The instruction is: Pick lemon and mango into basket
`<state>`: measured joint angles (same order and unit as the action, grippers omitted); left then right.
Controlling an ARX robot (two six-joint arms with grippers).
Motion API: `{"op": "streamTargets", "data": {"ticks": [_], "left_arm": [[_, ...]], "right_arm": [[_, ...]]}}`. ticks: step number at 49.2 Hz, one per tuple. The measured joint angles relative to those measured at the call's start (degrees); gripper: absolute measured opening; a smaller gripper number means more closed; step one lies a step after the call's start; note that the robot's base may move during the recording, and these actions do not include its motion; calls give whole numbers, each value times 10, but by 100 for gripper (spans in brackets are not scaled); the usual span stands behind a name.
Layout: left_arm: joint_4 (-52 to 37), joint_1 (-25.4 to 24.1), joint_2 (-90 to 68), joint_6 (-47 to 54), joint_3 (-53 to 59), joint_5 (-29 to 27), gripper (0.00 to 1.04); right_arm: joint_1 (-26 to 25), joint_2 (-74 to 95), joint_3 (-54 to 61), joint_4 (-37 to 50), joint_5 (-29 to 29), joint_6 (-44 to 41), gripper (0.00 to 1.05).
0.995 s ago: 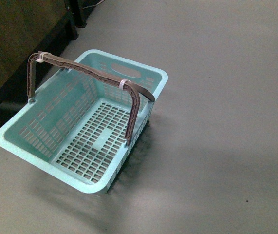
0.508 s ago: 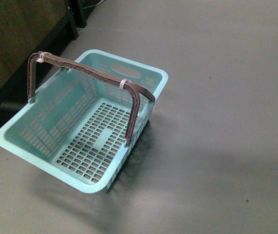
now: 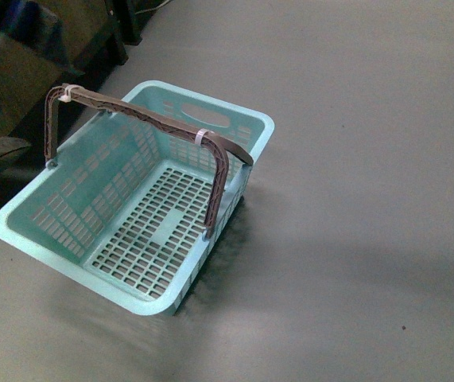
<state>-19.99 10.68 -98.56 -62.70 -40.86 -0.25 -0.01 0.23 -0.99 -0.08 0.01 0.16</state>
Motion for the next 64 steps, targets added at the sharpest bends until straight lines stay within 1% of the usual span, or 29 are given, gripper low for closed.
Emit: {"op": "streamTargets", "data": {"ticks": [11, 25, 30, 46, 56, 60, 64], "left_arm": [[5, 38, -135, -44, -123, -28, 98], [45, 76, -271, -57, -261, -47, 98], [62, 78, -308, -61, -303, -59, 98], [70, 77, -374, -72, -389, -62, 97], [70, 77, -381, -81, -403, -57, 69], [72, 76, -384, -88, -403, -56, 53], [95, 74, -385, -118, -412, -49, 38]], "right_arm": [[0, 0, 0, 0, 0, 0, 96], [0, 0, 0, 0, 0, 0, 96], [0, 0, 0, 0, 0, 0, 96], [0, 0, 0, 0, 0, 0, 96], [0, 0, 0, 0, 0, 0, 96], [0, 0, 0, 0, 0, 0, 96], [0, 0, 0, 0, 0, 0, 96]]}}
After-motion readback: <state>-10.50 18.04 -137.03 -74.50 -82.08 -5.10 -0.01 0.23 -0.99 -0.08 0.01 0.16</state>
